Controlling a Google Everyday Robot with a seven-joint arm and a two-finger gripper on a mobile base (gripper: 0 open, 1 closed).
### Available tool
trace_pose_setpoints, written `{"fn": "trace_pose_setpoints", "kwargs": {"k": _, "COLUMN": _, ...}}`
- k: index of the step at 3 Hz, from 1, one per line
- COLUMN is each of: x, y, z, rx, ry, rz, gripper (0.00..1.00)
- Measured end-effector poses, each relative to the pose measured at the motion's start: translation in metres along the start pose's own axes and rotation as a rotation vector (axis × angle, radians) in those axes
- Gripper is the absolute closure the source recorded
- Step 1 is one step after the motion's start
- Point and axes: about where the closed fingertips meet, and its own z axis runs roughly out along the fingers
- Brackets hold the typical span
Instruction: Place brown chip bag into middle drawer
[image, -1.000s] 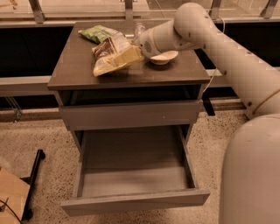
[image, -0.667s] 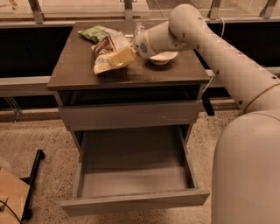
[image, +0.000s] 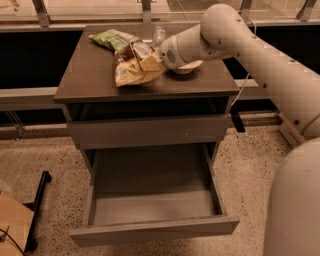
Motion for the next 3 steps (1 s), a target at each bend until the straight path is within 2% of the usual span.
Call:
{"fn": "trace_pose_setpoints", "kwargs": {"k": 1, "x": 0.003, "y": 0.02, "z": -0.042, "rx": 0.035, "ry": -0.004, "rz": -0.008, "gripper": 1.0}}
{"fn": "trace_pose_setpoints", "kwargs": {"k": 2, "x": 0.009, "y": 0.063, "z": -0.093, "rx": 0.035, "ry": -0.002, "rz": -0.039, "gripper": 1.0}}
{"fn": "trace_pose_setpoints", "kwargs": {"k": 3, "x": 0.028, "y": 0.125, "z": -0.13, "rx": -0.048, "ry": -0.028, "rz": -0.056, "gripper": 1.0}}
